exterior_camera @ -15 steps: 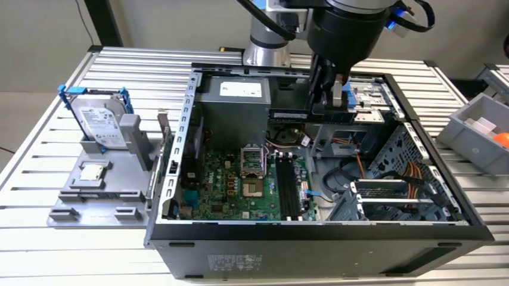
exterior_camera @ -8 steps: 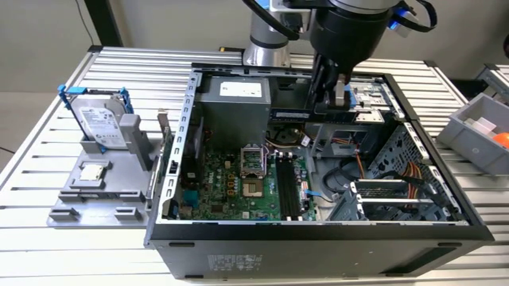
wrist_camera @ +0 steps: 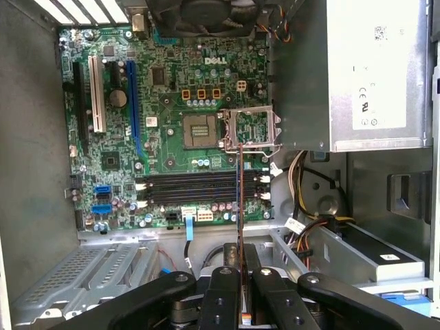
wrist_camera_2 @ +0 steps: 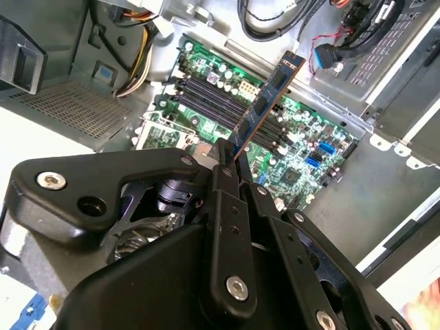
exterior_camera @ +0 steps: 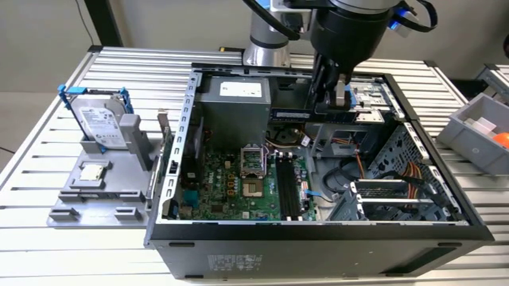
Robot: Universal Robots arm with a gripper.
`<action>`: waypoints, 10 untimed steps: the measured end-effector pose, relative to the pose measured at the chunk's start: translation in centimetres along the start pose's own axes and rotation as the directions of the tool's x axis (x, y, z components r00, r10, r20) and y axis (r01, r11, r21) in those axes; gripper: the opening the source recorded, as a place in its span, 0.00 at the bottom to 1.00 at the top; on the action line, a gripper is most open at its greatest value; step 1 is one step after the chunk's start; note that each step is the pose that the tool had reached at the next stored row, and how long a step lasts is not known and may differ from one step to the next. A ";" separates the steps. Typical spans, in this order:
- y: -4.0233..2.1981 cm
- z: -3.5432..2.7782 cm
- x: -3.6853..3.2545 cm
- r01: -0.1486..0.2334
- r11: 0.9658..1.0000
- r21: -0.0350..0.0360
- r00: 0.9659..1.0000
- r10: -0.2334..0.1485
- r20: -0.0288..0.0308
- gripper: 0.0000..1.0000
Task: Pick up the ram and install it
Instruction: 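Pick up the ram and move it above insertion slot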
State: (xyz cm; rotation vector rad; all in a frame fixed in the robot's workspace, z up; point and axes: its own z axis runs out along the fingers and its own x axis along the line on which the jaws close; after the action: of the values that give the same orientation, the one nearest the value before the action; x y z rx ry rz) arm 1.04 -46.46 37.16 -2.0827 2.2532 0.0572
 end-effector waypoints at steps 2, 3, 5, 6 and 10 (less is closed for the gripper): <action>-0.01 0.00 0.00 0.000 1.000 0.000 1.000 0.000 0.000 0.00; -0.02 0.00 0.00 0.000 1.000 0.000 1.000 0.000 0.000 0.00; -0.02 0.00 0.00 -0.003 1.000 0.000 1.000 0.003 0.000 0.00; -0.03 0.00 0.00 -0.011 1.000 0.001 1.000 0.011 0.000 0.00; -0.02 0.01 0.00 -0.049 0.999 0.004 0.999 0.049 -0.001 0.00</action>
State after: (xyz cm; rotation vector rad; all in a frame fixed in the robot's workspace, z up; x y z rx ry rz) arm 1.06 -46.46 37.15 -2.0257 2.3034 0.0544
